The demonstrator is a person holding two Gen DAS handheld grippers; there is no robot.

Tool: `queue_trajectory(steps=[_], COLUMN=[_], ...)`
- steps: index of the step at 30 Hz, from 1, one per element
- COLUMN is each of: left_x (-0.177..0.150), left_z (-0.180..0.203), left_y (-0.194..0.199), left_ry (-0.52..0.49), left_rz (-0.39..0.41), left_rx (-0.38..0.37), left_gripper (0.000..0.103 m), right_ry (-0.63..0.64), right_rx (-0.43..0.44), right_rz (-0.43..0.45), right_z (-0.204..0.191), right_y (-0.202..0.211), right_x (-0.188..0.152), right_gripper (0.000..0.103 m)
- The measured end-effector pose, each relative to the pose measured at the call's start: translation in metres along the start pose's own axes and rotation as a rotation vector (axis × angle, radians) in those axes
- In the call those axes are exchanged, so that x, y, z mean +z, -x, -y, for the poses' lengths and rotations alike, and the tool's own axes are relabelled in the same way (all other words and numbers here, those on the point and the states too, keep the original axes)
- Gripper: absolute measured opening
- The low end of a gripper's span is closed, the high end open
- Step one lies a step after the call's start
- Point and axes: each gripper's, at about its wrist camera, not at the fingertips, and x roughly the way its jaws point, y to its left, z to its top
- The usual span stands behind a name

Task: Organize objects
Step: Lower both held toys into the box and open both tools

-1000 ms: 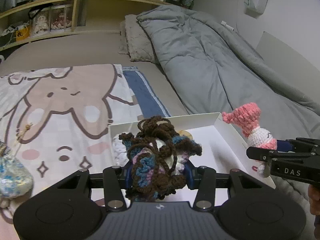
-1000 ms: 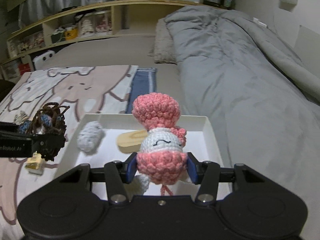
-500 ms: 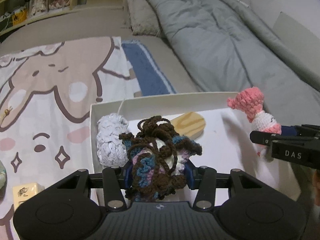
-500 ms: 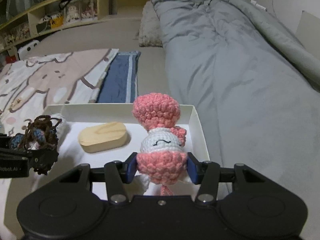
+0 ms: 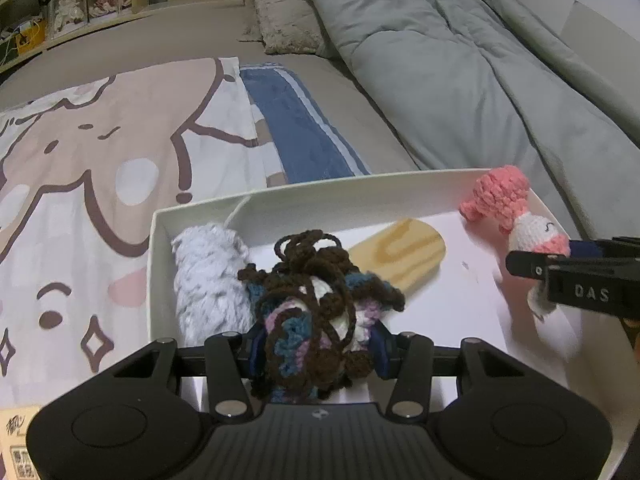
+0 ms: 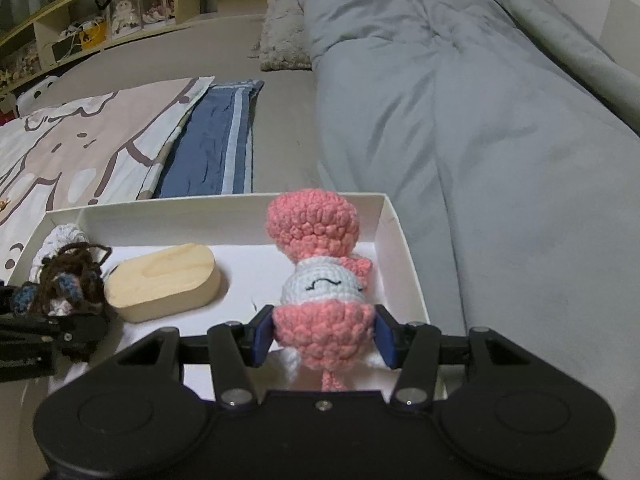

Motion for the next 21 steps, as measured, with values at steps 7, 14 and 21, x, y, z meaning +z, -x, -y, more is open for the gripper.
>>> queue_trajectory(steps=[7,14,21], left_x=[0.007,0.001,0.001], left_z=[0.002,0.006,0.012], left_y=[0.002,0.019,0.048], left_ry=[-0.027,-0.061,-0.093], left_rz=[0.007,0.001,0.011], left_rx=[-0.005,-0.019,-0.025], left_gripper=[0.061,0.078,0.086], right_ry=[0.006,-0.002,-0.022], right_rx=[0.023,0.025,0.034], right_rz=[0.001,0.004,0.015], right_z=[-0.001,-0.001,-0.002], right_y=[0.012,0.03,0.053], right_x=[0.004,0.005,0.0], right_gripper=[0.073,0.073,0.073])
